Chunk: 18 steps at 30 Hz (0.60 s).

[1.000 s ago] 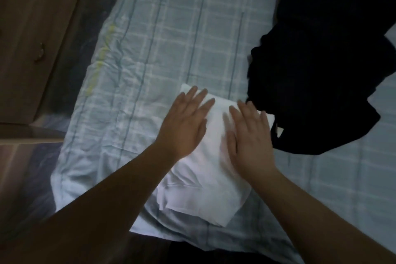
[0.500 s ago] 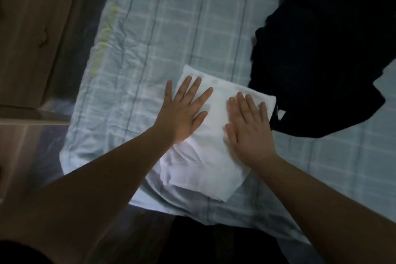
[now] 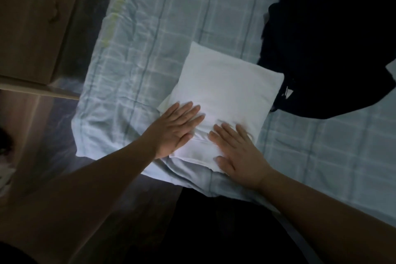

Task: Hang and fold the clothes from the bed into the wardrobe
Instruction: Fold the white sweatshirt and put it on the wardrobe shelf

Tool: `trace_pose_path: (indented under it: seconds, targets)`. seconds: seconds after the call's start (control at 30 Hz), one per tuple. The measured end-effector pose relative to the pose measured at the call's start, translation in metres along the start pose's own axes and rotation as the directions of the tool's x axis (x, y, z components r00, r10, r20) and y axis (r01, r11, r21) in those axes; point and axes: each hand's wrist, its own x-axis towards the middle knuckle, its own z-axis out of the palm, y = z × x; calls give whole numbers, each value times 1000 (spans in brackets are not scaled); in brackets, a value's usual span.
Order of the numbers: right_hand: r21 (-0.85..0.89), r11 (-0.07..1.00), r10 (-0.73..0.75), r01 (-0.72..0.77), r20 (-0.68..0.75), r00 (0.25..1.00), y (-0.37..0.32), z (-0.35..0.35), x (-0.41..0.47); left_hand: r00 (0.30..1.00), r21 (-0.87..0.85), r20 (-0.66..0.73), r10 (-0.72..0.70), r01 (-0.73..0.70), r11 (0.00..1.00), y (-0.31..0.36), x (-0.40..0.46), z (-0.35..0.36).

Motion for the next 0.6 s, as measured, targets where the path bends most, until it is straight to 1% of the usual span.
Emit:
trace_pose_path:
  seconds: [0.07,0.13,0.17,0.23,0.33,0.37,0.4,0.5,0.57,0.6]
  targets:
    - [18,995,-97,97,8,995,8,-9,-15,998,-88,-64,-6,0,996,4,-11,-9]
    - [-42,985,-161,165,86,983,21,-14,-29,990,-135,-108,88,-103,986,3,-27,-17]
    - [-78,981,-167,178,130,977,25,-12,-33,987,-149,-94,134,-147,978,2,-34,-19]
    - [-133,977,-146,170,171,974,27,-6,-32,987,-163,-11,160,-160,974,1,-45,-17]
    - [-168,981,-76,97,130,989,22,0,-21,978,-99,169,126,-111,989,-7,-48,-9]
    - [-175,981,-62,80,106,992,21,2,-19,971,-83,206,121,-106,991,-9,-46,-9]
    - [-178,982,-53,67,85,995,20,4,-18,969,-81,218,118,-103,991,-11,-45,-9]
    - [-170,985,-22,27,33,999,20,4,-12,976,-96,190,103,-86,992,-12,-42,-10]
    - [-122,993,-1,1,-3,1000,18,-1,-7,984,-122,159,81,-62,991,-9,-42,-13]
    - [-71,997,13,-16,-33,999,18,-4,-6,988,-137,138,69,-50,989,-7,-43,-14]
